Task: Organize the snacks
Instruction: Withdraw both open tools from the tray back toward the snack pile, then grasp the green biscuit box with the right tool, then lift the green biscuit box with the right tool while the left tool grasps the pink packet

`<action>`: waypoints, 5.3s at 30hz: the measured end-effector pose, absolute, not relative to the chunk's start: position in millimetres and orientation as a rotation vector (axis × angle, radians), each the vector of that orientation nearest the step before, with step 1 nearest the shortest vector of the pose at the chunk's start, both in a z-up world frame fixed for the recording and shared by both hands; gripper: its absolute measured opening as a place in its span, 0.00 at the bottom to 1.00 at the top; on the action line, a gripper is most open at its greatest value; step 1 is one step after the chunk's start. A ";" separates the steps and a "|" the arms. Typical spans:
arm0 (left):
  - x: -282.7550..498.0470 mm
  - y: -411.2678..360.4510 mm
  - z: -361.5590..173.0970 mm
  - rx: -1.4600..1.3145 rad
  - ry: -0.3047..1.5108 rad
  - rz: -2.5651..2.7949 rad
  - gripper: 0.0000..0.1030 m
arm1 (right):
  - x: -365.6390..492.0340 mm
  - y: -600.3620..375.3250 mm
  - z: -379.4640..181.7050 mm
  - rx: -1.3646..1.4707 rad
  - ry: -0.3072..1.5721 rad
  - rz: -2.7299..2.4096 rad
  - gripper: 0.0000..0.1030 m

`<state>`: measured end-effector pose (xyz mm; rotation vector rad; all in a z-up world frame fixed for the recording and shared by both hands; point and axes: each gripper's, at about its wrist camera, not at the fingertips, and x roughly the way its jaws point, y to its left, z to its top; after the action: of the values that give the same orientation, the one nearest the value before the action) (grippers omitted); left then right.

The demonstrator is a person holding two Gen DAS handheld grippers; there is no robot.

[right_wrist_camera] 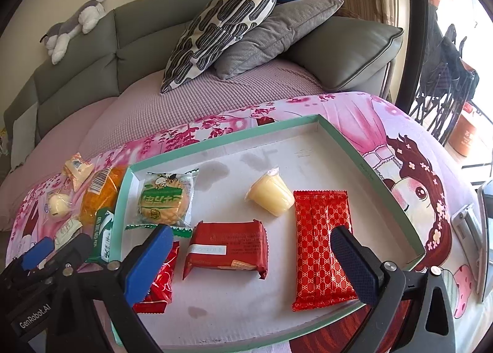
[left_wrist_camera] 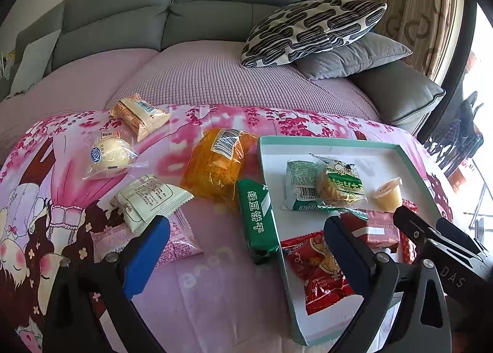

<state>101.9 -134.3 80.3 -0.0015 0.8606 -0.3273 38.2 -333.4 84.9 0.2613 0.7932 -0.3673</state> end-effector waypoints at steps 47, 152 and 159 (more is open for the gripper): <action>97.8 -74.3 91.5 -0.011 0.842 -0.329 0.97 | 43.9 -287.0 96.2 0.245 0.742 -0.425 1.00; 126.4 2.1 44.1 -0.206 1.071 -0.177 0.70 | 99.6 -157.3 44.9 -0.066 0.823 -0.025 0.30; 124.6 3.2 42.3 -0.189 1.086 -0.177 0.70 | 100.7 -146.4 36.8 -0.155 0.839 -0.038 0.46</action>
<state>124.6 3.2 42.3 -0.1890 1.0859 -0.1770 100.7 -146.4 36.8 -0.1554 0.8392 -0.0383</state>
